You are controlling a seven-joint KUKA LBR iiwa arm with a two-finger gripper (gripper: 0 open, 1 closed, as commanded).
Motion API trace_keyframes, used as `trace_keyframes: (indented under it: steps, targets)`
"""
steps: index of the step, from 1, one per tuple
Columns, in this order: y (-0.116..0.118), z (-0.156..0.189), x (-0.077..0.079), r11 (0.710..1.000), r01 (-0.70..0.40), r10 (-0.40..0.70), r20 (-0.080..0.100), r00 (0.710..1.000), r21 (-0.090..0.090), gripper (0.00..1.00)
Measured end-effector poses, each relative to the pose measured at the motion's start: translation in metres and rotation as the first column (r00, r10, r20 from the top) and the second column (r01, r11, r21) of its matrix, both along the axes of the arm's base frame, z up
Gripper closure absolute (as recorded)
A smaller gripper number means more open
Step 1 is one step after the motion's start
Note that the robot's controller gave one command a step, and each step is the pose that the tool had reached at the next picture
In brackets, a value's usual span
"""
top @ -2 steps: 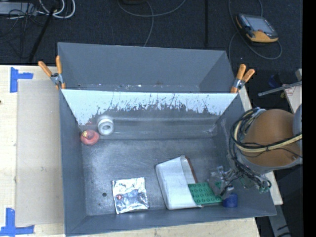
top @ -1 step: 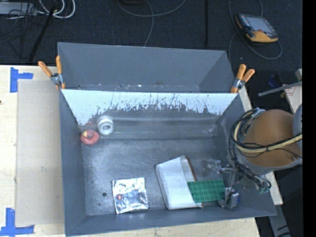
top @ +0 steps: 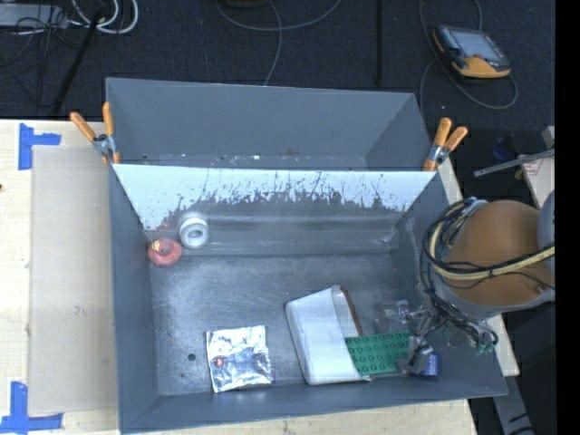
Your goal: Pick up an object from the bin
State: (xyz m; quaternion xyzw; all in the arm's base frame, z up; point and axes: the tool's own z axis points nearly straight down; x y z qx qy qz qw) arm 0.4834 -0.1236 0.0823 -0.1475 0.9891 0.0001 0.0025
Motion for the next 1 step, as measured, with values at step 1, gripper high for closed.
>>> trace_keyframes:
  steps: [1]
  targets:
    - [0.0059, 0.0899, 0.0149, 1.0, -0.018, 0.018, 0.003, 1.0, -0.002, 1.0]
